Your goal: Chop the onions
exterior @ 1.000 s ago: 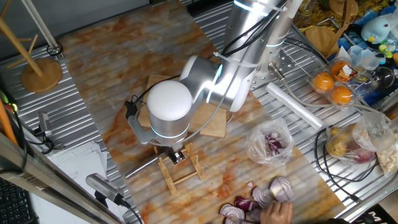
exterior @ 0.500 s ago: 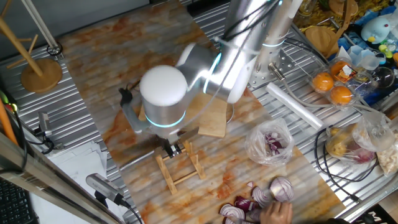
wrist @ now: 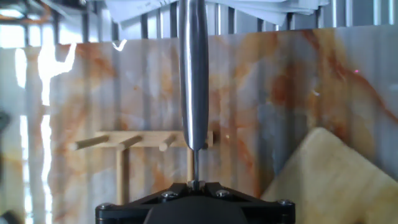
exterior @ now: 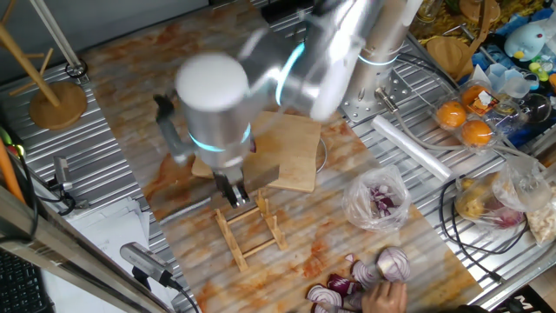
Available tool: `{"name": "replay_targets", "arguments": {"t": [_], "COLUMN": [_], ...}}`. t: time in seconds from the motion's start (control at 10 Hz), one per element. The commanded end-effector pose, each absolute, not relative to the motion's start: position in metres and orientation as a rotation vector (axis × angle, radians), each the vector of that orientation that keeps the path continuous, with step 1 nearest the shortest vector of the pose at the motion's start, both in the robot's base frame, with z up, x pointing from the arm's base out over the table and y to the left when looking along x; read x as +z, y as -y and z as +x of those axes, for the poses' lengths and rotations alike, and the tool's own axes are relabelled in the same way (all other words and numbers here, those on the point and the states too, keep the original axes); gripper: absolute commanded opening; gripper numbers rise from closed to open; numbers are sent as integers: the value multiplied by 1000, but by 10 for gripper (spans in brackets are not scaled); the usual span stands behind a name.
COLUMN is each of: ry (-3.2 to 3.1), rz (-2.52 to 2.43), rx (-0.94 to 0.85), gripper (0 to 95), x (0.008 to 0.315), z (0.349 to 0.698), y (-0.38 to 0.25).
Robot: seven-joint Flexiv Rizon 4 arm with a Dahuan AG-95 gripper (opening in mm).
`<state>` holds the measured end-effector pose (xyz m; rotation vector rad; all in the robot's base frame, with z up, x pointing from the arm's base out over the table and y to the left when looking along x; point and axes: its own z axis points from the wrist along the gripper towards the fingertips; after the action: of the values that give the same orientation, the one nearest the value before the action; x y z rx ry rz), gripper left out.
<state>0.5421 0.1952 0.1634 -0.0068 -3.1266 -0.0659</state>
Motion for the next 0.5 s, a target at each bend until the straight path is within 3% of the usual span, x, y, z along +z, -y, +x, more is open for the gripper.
{"name": "replay_targets", "arguments": {"t": [0.1,0.5], "ry": [3101,3097], "rz": [76,322], "rx": [-59,-19], "gripper": [0,0], "x": [183,181], "z": [539,534], "y": [-172,-124]}}
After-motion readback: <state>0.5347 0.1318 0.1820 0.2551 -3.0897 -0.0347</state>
